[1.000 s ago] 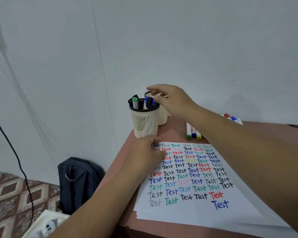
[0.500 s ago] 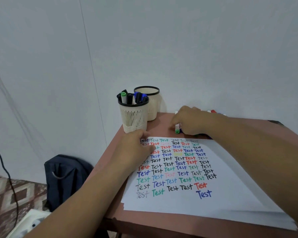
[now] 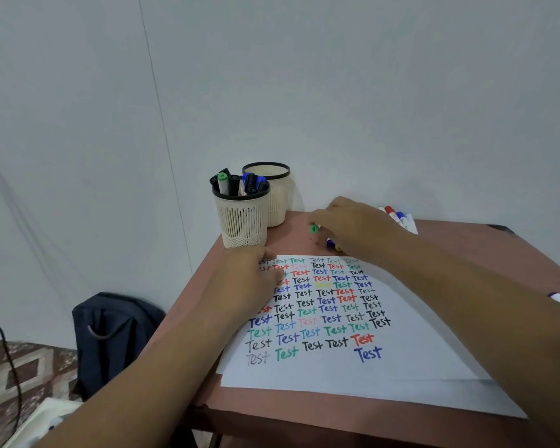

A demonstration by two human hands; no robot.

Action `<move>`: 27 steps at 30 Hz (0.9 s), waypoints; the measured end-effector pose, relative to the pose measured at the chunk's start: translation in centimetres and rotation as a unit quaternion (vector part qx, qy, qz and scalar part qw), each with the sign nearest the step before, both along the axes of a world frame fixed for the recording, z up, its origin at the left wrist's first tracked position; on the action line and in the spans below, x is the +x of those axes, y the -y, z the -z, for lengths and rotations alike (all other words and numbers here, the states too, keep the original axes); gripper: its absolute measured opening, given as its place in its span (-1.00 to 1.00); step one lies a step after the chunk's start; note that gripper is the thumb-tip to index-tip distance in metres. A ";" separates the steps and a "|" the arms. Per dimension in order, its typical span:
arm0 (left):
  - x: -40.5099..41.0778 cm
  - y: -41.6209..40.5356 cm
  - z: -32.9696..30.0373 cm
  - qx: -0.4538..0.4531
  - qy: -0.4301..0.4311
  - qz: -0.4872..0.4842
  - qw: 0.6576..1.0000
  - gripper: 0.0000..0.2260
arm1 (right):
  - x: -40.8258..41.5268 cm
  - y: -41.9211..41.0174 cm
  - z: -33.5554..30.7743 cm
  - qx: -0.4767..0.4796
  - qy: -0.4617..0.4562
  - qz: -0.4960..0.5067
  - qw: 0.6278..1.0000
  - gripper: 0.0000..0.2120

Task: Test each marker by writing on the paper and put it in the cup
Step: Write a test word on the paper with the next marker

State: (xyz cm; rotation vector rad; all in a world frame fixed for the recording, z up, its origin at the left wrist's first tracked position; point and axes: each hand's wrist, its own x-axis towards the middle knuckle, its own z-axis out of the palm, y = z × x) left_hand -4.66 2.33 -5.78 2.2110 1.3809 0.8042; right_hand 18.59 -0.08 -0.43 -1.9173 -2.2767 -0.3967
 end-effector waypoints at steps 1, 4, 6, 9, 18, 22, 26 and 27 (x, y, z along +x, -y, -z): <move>0.0 0.2 -0.1 0.017 -0.003 0.002 1.000 -0.67 | 0.0 0.3 -0.1 0.023 -0.042 0.013 0.999 -0.81; -0.1 0.8 -0.8 0.075 -0.029 0.018 0.997 -0.59 | -0.4 1.9 -0.9 0.107 -0.192 0.017 0.975 -0.79; -0.1 1.2 -0.9 0.110 -0.034 0.031 0.993 -0.54 | -1.2 3.5 -1.5 0.147 -0.316 -0.001 0.937 -0.84; 0.0 1.3 -0.6 0.149 0.000 0.068 0.987 -0.53 | -2.2 5.1 -1.8 0.161 -0.446 0.007 0.880 -0.95; 0.1 1.3 0.2 0.164 0.073 0.108 0.978 -0.64 | -6.0 6.7 -0.6 0.092 -0.707 -0.004 0.702 -0.86; -0.3 1.8 -0.3 0.169 0.037 0.086 0.981 -0.77 | -7.7 7.3 -0.7 0.026 -0.785 -0.032 0.619 -0.85; -0.8 2.6 -0.7 0.141 0.063 0.111 0.982 -0.56 | -7.9 7.6 -1.0 0.038 -0.773 -0.024 0.632 -0.88; -0.9 2.6 -0.7 0.138 0.072 0.119 0.981 -0.43 | -7.7 7.7 -1.2 0.059 -0.766 -0.015 0.640 -0.89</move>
